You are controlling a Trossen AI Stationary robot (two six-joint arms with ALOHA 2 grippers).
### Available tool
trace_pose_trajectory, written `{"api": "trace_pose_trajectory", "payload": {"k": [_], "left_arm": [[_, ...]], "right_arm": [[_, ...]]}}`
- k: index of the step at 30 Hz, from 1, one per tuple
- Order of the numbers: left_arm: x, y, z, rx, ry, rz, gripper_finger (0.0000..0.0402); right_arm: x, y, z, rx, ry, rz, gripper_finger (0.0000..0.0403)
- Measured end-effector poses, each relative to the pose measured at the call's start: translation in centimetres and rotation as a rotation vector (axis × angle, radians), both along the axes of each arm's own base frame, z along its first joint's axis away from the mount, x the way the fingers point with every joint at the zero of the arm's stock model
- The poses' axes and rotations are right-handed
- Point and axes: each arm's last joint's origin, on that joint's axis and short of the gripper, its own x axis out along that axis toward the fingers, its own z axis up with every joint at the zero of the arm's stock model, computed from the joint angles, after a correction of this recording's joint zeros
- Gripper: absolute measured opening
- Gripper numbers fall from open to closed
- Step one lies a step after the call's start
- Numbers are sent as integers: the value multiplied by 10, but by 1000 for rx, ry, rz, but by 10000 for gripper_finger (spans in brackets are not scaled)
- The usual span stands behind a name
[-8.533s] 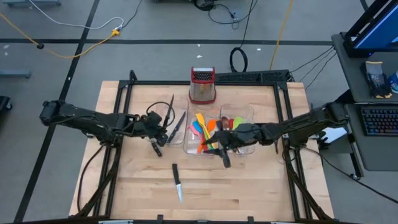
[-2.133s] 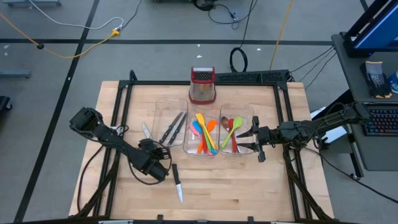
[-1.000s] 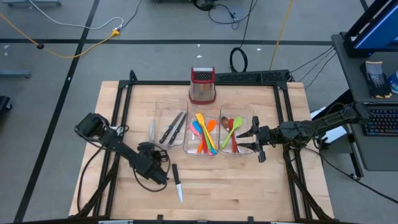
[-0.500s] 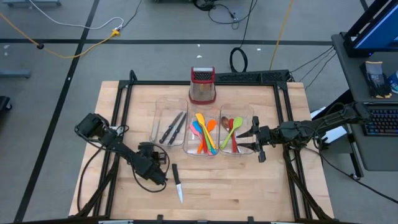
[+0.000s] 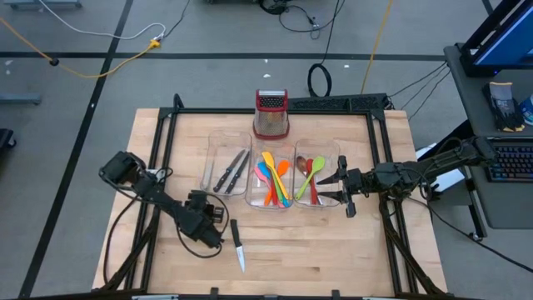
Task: Pick & Place Kitchen Items
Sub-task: Put the black knife into the left transparent bin
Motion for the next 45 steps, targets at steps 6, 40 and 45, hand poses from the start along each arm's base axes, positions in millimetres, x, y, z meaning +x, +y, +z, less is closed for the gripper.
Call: {"api": "trace_pose_trajectory", "payload": {"k": [6, 40, 45], "left_arm": [[-5, 3, -11, -32, -17, -7, 168], [-28, -11, 74, 194, 5, 151, 61], [-30, -8, 81, 199, -39, 112, 61]], "right_arm": [[0, 0, 0, 25, 2, -2, 134], [0, 0, 0, 25, 3, -2, 134], [0, 0, 0, 26, 5, -2, 134]]}}
